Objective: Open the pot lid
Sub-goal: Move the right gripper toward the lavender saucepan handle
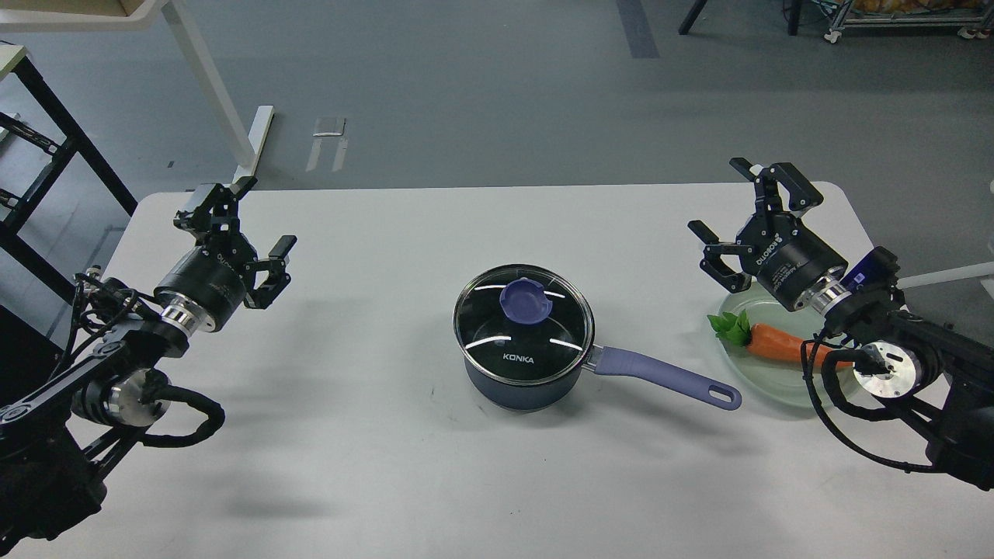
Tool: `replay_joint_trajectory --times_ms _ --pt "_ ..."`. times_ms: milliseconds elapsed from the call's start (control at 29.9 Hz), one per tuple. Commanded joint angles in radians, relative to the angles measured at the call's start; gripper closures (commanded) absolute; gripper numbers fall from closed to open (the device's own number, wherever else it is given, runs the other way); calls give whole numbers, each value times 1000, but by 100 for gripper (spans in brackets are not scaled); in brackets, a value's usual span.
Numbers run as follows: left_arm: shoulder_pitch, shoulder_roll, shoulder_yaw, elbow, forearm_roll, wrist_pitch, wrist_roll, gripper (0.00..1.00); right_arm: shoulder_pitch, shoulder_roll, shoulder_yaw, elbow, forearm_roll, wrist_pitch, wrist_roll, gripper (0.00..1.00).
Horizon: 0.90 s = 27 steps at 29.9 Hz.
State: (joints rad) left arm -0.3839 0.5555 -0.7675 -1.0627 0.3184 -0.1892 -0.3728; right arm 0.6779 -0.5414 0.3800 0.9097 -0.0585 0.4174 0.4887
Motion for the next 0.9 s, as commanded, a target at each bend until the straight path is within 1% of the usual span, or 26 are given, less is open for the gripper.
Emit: replay_joint_trajectory --times_ms 0,67,201,334,401,535,635,736,869 --pt "13 10 -18 -2 2 2 -6 1 0 -3 5 0 0 0 0 0" --pt "13 14 -16 -2 5 2 3 1 0 -8 5 3 2 0 0 0" --pt "11 27 -9 -2 4 -4 3 1 5 -35 8 20 2 3 0 0" --pt "8 52 -3 12 1 0 0 1 34 -135 2 93 -27 3 0 0" --pt "-3 52 -1 41 13 -3 -12 1 46 -196 5 150 -96 3 0 0" --pt "-9 55 2 46 25 -44 -47 1 110 -320 5 273 -344 1 0 0" --pt "-10 57 2 41 45 -81 -54 1 178 -382 3 345 -579 1 0 0" --pt "-10 57 2 26 60 -82 -57 1 247 -411 -3 408 -807 -2 0 0" --pt "-10 57 2 -10 70 -78 -72 1 331 -422 -23 494 -1137 -5 0 0"
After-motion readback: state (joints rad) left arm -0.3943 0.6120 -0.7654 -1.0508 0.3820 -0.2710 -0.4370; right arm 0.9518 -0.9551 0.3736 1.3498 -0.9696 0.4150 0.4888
